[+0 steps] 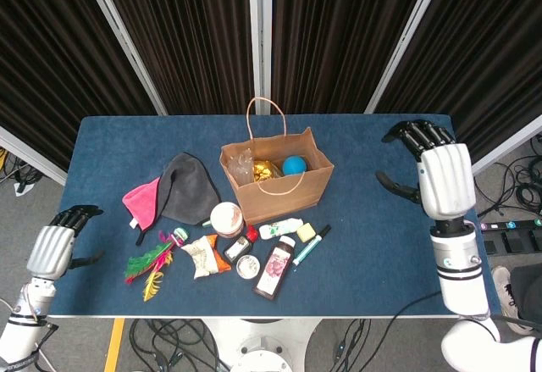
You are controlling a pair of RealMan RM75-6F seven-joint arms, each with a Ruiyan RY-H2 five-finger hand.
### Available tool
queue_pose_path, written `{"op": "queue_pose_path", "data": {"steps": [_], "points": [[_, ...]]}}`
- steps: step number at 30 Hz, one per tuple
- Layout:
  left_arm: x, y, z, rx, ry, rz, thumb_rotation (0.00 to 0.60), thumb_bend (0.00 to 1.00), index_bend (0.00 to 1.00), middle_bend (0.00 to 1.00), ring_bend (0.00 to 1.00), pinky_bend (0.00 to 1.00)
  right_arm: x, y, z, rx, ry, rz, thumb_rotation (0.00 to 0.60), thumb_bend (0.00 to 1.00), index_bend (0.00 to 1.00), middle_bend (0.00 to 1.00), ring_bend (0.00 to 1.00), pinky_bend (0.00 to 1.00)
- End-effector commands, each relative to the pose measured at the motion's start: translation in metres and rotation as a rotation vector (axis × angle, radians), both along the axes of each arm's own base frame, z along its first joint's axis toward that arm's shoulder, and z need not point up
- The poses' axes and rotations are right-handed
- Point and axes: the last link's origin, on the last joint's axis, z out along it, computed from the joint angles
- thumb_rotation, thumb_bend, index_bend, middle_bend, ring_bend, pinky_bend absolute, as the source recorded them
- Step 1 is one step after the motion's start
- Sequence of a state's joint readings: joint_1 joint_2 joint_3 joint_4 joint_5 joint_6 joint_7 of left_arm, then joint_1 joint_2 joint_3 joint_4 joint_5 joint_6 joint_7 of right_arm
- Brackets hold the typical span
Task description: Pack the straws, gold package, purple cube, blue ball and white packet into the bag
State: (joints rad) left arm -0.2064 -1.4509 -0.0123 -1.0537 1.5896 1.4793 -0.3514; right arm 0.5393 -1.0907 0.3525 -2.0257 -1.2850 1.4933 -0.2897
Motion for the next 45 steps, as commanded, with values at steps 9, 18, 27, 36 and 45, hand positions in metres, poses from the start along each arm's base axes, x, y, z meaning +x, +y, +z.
{"op": "queue_pose_path", "data": {"steps": [9, 18, 27, 36, 45], "points": [[0.06, -0.022, -0.019, -0.232, -0.045, -0.02, 0.6, 0.19, 0.32, 0.33, 0.22, 0.27, -0.037, 0.02, 0.005, 0.066, -0.024, -0.021, 0.6, 0.01, 0.46, 0.41, 0.33, 0.43], [0.121, -0.017, -0.04, -0.333, 0.015, -0.198, 0.6, 0.19, 0.32, 0.33, 0.22, 0.27, -0.047, 0.016, -0.001, 0.088, -0.015, -0.049, 0.6, 0.01, 0.46, 0.41, 0.32, 0.43], [0.134, 0.003, -0.076, -0.409, 0.174, -0.359, 0.6, 0.19, 0.32, 0.33, 0.22, 0.27, -0.055, 0.017, 0.0, 0.069, 0.006, -0.065, 0.6, 0.01, 0.46, 0.41, 0.32, 0.43], [0.13, 0.013, -0.089, -0.404, 0.304, -0.536, 0.6, 0.19, 0.32, 0.33, 0.22, 0.27, -0.056, 0.013, -0.001, 0.061, 0.004, -0.068, 0.6, 0.01, 0.46, 0.4, 0.32, 0.43], [0.146, 0.033, -0.102, -0.387, 0.349, -0.673, 0.6, 0.2, 0.32, 0.33, 0.22, 0.27, -0.061, 0.012, 0.001, 0.056, -0.001, -0.087, 0.6, 0.01, 0.46, 0.4, 0.32, 0.43]]}}
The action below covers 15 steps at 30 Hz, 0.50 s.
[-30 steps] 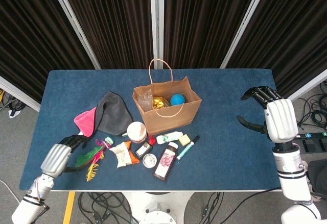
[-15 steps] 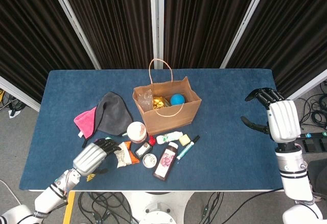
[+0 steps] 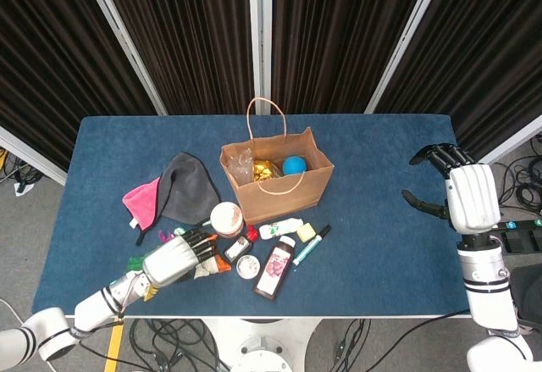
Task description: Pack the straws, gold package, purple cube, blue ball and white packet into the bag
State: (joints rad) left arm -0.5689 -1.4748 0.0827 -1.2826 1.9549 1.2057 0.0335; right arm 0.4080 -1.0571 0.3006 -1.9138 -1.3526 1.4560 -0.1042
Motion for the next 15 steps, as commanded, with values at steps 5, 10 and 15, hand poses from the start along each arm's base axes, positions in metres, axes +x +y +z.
{"op": "queue_pose_path", "data": {"steps": [5, 10, 15], "points": [[-0.005, 0.007, -0.017, -0.036, 0.046, -0.032, 0.6, 0.21, 0.32, 0.33, 0.22, 0.27, -0.003, 0.002, 0.003, -0.002, -0.008, -0.003, 0.6, 0.01, 0.46, 0.4, 0.32, 0.43], [-0.014, 0.005, -0.022, -0.048, 0.068, -0.041, 0.6, 0.21, 0.33, 0.33, 0.22, 0.27, -0.006, 0.001, 0.006, -0.002, -0.017, -0.01, 0.6, 0.01, 0.46, 0.4, 0.32, 0.43], [-0.021, 0.006, -0.025, -0.058, 0.092, -0.051, 0.6, 0.22, 0.33, 0.34, 0.22, 0.27, -0.009, 0.001, 0.005, 0.007, -0.021, -0.017, 0.6, 0.01, 0.46, 0.41, 0.32, 0.43]]}}
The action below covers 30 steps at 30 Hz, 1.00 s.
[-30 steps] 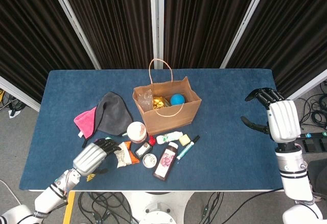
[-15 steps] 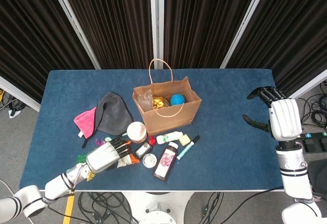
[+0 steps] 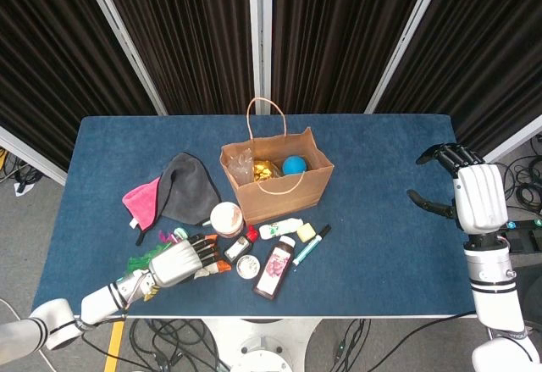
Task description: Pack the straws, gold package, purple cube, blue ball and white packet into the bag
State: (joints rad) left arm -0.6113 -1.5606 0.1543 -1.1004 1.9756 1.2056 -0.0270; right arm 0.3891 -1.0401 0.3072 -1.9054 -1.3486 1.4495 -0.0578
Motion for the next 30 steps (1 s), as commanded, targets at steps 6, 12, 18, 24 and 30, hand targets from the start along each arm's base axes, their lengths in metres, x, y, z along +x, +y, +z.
{"op": "queue_pose_path", "data": {"steps": [6, 12, 18, 24, 30], "points": [[0.002, 0.006, -0.007, 0.001, -0.007, -0.031, 0.6, 0.23, 0.34, 0.34, 0.22, 0.26, -0.005, -0.002, -0.003, 0.007, 0.001, -0.016, 0.6, 0.01, 0.46, 0.41, 0.32, 0.43], [-0.002, 0.012, -0.014, -0.018, 0.013, -0.028, 0.6, 0.26, 0.35, 0.35, 0.23, 0.27, -0.008, -0.003, -0.007, 0.016, 0.011, -0.022, 0.6, 0.01, 0.46, 0.41, 0.32, 0.43], [-0.007, 0.017, -0.015, -0.012, 0.007, -0.032, 0.6, 0.3, 0.39, 0.41, 0.3, 0.32, -0.011, -0.004, -0.008, 0.018, 0.009, -0.032, 0.6, 0.01, 0.46, 0.41, 0.32, 0.43], [-0.004, 0.016, -0.016, -0.006, -0.038, -0.045, 0.6, 0.38, 0.51, 0.54, 0.42, 0.43, -0.012, -0.004, -0.01, 0.027, 0.01, -0.034, 0.6, 0.01, 0.46, 0.41, 0.32, 0.43], [-0.003, 0.012, -0.016, 0.0, -0.082, -0.045, 0.6, 0.42, 0.62, 0.64, 0.53, 0.52, -0.014, -0.001, -0.011, 0.026, 0.013, -0.039, 0.6, 0.01, 0.46, 0.41, 0.32, 0.43]]}}
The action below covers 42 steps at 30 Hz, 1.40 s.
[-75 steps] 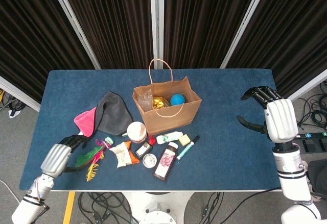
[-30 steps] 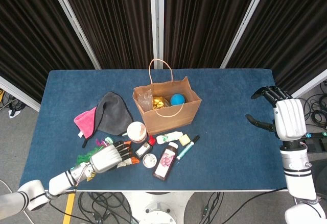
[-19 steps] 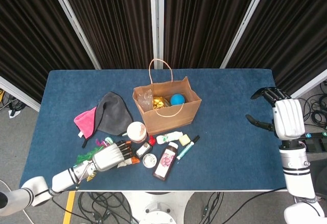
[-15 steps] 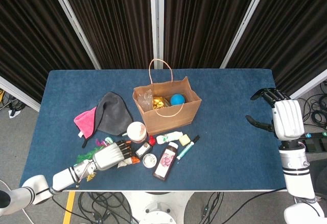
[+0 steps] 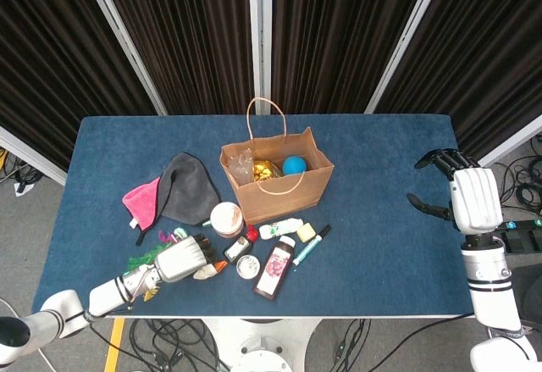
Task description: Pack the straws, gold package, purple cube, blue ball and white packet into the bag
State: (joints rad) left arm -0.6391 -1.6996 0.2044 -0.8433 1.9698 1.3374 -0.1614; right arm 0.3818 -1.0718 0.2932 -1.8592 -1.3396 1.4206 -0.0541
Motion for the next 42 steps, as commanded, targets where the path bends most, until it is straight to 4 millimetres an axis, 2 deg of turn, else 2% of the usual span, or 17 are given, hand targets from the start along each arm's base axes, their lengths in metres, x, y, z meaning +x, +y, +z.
{"op": "queue_pose_path", "data": {"steps": [1, 9, 14, 18, 25, 29, 34, 36, 42], "points": [[0.001, -0.002, 0.001, 0.006, -0.026, -0.007, 0.6, 0.43, 0.63, 0.65, 0.54, 0.53, 0.0, 0.001, 0.001, -0.004, -0.003, 0.0, 0.6, 0.01, 0.46, 0.41, 0.32, 0.43], [0.02, 0.002, 0.02, 0.052, -0.132, -0.065, 0.6, 0.48, 0.69, 0.7, 0.59, 0.58, -0.003, 0.011, 0.01, -0.034, -0.008, 0.006, 0.6, 0.01, 0.46, 0.41, 0.32, 0.43], [0.028, 0.006, 0.042, 0.103, -0.151, -0.102, 0.6, 0.48, 0.7, 0.71, 0.6, 0.58, -0.031, 0.028, 0.014, -0.043, 0.046, -0.036, 0.6, 0.01, 0.47, 0.43, 0.34, 0.44], [0.033, 0.017, 0.062, 0.174, -0.16, -0.098, 0.6, 0.48, 0.7, 0.71, 0.6, 0.58, -0.065, 0.043, 0.0, 0.021, 0.109, -0.108, 0.6, 0.0, 0.47, 0.42, 0.33, 0.44], [0.04, 0.037, 0.094, 0.3, -0.177, -0.063, 0.6, 0.48, 0.7, 0.71, 0.6, 0.58, -0.102, 0.056, -0.044, 0.09, 0.165, -0.131, 0.6, 0.0, 0.47, 0.41, 0.28, 0.41], [0.042, 0.047, 0.117, 0.373, -0.17, -0.05, 0.6, 0.48, 0.7, 0.71, 0.6, 0.58, -0.113, 0.058, -0.06, 0.109, 0.18, -0.137, 0.6, 0.0, 0.47, 0.41, 0.27, 0.39], [0.041, 0.052, 0.148, 0.464, -0.13, -0.042, 0.6, 0.48, 0.7, 0.71, 0.6, 0.58, -0.121, 0.059, -0.067, 0.123, 0.209, -0.144, 0.6, 0.0, 0.47, 0.41, 0.27, 0.39], [0.044, 0.066, 0.161, 0.501, -0.12, -0.026, 0.6, 0.48, 0.7, 0.71, 0.6, 0.58, -0.124, 0.059, -0.07, 0.131, 0.221, -0.147, 0.6, 0.0, 0.47, 0.41, 0.27, 0.39], [0.063, 0.084, 0.181, 0.567, -0.152, -0.034, 0.6, 0.48, 0.7, 0.71, 0.6, 0.58, -0.135, 0.062, -0.083, 0.173, 0.239, -0.171, 0.6, 0.0, 0.47, 0.41, 0.27, 0.39]]}}
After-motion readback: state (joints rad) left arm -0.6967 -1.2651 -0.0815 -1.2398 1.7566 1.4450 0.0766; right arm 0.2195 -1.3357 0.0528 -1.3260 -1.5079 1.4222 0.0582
